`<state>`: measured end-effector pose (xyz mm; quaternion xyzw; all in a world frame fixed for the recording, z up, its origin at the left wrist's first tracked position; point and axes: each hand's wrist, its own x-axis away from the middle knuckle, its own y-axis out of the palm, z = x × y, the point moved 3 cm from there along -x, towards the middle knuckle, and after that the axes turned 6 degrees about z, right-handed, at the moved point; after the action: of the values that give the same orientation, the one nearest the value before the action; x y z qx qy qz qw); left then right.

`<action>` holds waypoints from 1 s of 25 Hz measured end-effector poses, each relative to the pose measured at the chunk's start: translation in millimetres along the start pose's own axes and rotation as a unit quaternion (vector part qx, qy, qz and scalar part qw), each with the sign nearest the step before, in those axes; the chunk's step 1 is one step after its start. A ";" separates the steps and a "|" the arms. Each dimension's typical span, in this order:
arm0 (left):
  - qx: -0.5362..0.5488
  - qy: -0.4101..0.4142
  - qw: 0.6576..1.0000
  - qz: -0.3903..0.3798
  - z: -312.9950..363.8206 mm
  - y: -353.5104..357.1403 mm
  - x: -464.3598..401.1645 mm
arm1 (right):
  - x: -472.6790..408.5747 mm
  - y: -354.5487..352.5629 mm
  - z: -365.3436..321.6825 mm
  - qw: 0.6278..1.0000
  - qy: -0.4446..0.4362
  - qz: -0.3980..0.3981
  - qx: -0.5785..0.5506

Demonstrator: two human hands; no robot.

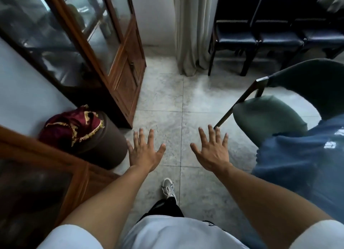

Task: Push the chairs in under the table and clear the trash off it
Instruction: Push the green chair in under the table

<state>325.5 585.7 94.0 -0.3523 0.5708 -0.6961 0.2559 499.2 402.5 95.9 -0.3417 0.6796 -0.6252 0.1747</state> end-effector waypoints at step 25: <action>-0.038 0.076 0.996 0.014 217.5 -124.1 -508.8 | -509.6 -147.3 104.9 0.993 0.077 0.068 -0.054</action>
<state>817.3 865.0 135.8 -0.2999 0.6195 -0.6949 0.2081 964.6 676.1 125.5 -0.2545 0.7455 -0.5986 0.1456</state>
